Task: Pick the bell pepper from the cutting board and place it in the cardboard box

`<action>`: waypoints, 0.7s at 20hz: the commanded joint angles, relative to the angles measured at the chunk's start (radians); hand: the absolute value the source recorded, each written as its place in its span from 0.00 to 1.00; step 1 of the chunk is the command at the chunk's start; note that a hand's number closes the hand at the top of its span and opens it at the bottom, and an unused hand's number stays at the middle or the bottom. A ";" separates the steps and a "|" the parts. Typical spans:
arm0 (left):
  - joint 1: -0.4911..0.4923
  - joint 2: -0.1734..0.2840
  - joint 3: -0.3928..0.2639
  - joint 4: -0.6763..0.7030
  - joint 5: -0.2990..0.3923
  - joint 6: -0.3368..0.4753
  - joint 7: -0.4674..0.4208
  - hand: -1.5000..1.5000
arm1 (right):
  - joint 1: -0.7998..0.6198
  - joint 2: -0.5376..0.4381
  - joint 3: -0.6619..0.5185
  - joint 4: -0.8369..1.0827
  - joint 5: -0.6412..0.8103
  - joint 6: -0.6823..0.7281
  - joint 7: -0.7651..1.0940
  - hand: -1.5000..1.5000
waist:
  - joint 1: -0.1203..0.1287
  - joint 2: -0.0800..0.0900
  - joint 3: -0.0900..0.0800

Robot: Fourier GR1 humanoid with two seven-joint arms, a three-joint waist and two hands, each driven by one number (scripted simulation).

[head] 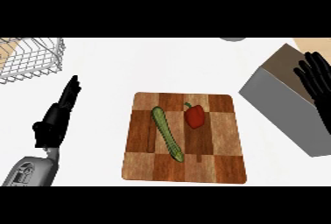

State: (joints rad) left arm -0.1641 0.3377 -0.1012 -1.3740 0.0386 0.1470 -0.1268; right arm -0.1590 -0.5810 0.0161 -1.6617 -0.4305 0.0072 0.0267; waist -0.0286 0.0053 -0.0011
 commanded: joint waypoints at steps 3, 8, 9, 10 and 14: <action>0.010 0.014 0.068 -0.073 0.115 -0.079 0.118 0.50 | -0.115 0.067 0.080 0.078 0.061 0.022 0.024 0.00 | 0.054 -0.004 0.001; 0.069 -0.025 0.095 -0.060 0.235 -0.114 0.204 0.50 | -0.200 0.089 0.035 0.073 0.290 -0.262 -0.030 0.00 | 0.074 -0.007 0.000; 0.039 -0.011 0.129 -0.082 0.273 -0.117 0.240 0.50 | -0.109 0.162 0.068 0.050 0.306 -0.270 -0.161 0.00 | 0.049 -0.008 0.003; 0.072 0.021 0.139 -0.137 0.288 -0.136 0.269 0.50 | -0.101 0.198 0.084 0.099 0.312 -0.243 -0.264 0.00 | 0.068 -0.006 0.005; 0.119 0.015 0.153 -0.205 0.312 -0.129 0.312 0.50 | -0.112 0.189 0.148 0.102 0.374 -0.157 -0.425 0.00 | 0.049 -0.006 0.002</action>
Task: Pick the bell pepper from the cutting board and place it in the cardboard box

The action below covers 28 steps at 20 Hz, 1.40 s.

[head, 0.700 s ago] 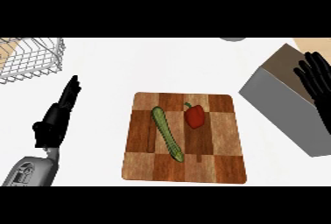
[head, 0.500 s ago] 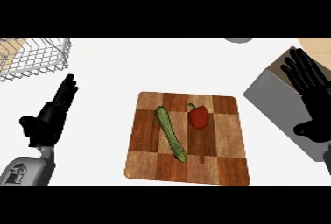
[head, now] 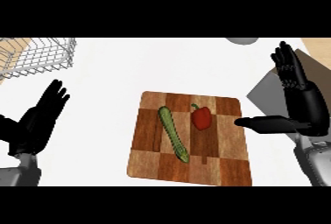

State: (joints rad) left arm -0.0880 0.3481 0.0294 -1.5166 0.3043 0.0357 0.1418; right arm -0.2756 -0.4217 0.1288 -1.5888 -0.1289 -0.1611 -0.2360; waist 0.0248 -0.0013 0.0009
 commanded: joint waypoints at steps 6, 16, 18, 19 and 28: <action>0.040 0.002 0.018 -0.048 0.021 -0.001 0.049 0.50 | -0.031 -0.174 0.196 -0.076 0.294 0.095 0.174 0.00 | -0.020 -0.003 -0.005; 0.044 0.022 0.034 -0.094 0.033 -0.011 0.089 0.50 | -0.294 -0.225 0.409 -0.186 0.449 0.428 0.795 0.00 | -0.009 -0.005 -0.004; 0.033 0.016 0.029 -0.116 0.037 -0.006 0.109 0.50 | -0.375 -0.155 0.439 -0.105 0.446 0.488 0.884 0.00 | 0.004 -0.001 -0.004; 0.056 -0.017 0.012 -0.143 0.025 0.024 0.113 0.50 | -0.392 -0.137 0.432 -0.100 0.426 0.524 0.908 0.00 | -0.001 -0.001 -0.003; 0.042 0.021 0.081 -0.160 0.064 -0.027 0.165 0.50 | -0.467 0.036 0.360 0.001 0.359 0.702 1.132 0.00 | -0.015 0.000 -0.001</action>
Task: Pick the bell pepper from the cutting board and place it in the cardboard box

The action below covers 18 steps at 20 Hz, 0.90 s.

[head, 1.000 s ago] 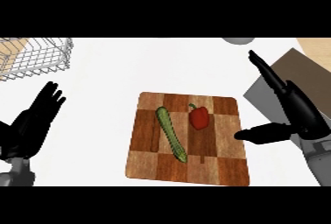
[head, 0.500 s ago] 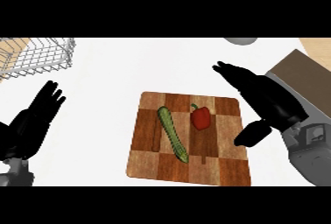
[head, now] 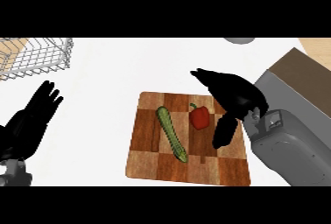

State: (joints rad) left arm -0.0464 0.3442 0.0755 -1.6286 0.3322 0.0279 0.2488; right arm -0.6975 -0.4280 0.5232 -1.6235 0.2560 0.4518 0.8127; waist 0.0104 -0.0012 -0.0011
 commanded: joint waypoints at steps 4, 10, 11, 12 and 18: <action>-0.019 -0.019 0.015 0.018 -0.033 -0.003 0.009 0.50 | 0.059 0.050 -0.024 0.067 0.063 0.096 -0.032 0.00 | -0.009 0.002 0.001; 0.003 -0.029 0.058 0.007 -0.023 -0.048 -0.008 0.50 | 0.057 0.142 -0.057 0.116 0.177 0.116 -0.035 0.00 | -0.005 0.002 0.001; 0.015 -0.036 0.056 0.054 -0.025 -0.086 -0.048 0.50 | 0.119 0.112 -0.074 0.011 0.156 0.156 -0.015 0.00 | -0.010 0.001 0.001; 0.053 -0.050 0.020 -0.067 -0.045 -0.037 0.039 0.50 | 0.039 0.137 -0.106 0.142 0.170 0.148 -0.087 0.00 | -0.002 0.001 0.001; 0.039 -0.076 0.038 -0.027 -0.076 -0.048 0.009 0.50 | 0.103 0.194 -0.101 0.092 0.276 0.120 -0.129 0.00 | -0.006 0.001 0.001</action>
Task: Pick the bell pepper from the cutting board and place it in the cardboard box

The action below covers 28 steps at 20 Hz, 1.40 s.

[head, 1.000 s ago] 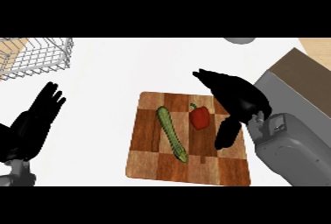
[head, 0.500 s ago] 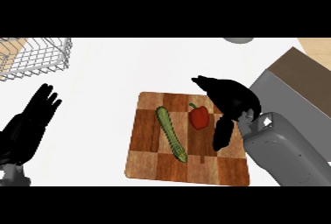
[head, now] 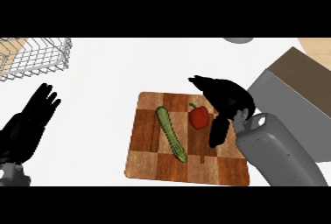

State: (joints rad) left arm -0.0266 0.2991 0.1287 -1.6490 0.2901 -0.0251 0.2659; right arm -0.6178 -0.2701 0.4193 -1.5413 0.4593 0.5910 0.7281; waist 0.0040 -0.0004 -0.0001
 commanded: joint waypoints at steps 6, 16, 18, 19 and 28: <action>-0.022 -0.029 0.024 0.044 -0.019 -0.037 -0.024 0.50 | -0.020 0.071 -0.019 0.061 0.145 0.042 -0.077 0.00 | 0.000 0.000 0.000; -0.052 -0.052 0.038 0.061 -0.063 -0.028 -0.020 0.50 | -0.008 0.180 -0.035 0.078 0.256 0.093 -0.023 0.00 | -0.002 0.000 0.000; 0.012 -0.052 0.035 -0.050 -0.051 -0.031 0.035 0.50 | 0.053 0.184 -0.026 0.033 0.274 0.103 -0.005 0.00 | -0.001 -0.001 0.000; 0.064 -0.042 0.050 -0.088 -0.037 -0.057 0.030 0.50 | 0.015 0.190 -0.036 0.137 0.308 0.038 -0.069 0.00 | 0.004 0.000 0.000; -0.002 -0.052 0.069 -0.054 -0.038 -0.062 0.062 0.50 | 0.032 0.180 -0.049 0.255 0.420 0.008 -0.175 0.00 | 0.002 0.000 0.000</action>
State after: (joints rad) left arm -0.0403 0.2479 0.1875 -1.6716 0.2476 -0.0797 0.3066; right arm -0.5913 -0.0993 0.3702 -1.3392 0.8294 0.6206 0.5916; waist 0.0046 0.0001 0.0000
